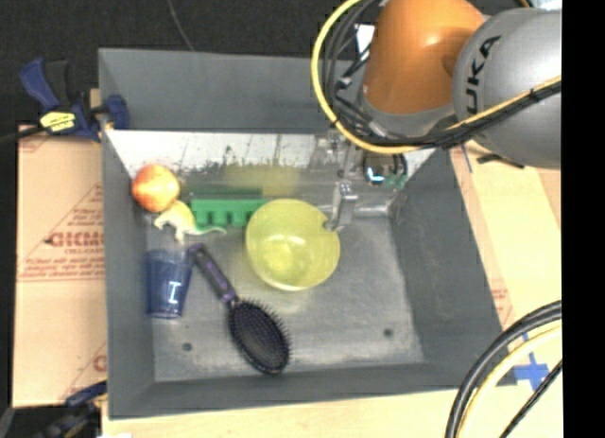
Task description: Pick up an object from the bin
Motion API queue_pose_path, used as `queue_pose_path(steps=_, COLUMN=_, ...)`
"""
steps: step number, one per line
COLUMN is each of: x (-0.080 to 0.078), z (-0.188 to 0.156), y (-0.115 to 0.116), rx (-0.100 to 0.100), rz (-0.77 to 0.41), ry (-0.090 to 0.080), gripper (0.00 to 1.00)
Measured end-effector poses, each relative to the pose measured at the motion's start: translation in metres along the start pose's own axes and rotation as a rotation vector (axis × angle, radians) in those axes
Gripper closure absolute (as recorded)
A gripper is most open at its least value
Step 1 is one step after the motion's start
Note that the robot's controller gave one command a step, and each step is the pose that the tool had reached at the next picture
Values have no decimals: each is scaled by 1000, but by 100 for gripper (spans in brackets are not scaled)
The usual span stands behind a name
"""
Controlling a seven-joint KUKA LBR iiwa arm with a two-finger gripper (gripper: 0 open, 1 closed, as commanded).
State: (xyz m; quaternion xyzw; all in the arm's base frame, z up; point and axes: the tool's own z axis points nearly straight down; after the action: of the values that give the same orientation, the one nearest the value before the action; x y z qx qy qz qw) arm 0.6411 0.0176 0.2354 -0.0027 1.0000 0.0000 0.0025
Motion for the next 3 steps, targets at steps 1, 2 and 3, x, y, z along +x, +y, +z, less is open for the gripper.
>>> queue_pose_path(steps=1, x=42, z=153, y=7, rx=0, rz=-293, ry=-4, gripper=0)
queue_pose_path(steps=2, x=36, z=159, y=29, rx=3, rz=-181, ry=-20, gripper=0)
queue_pose_path(steps=3, x=37, z=159, y=11, rx=0, rz=-305, ry=-20, gripper=0)
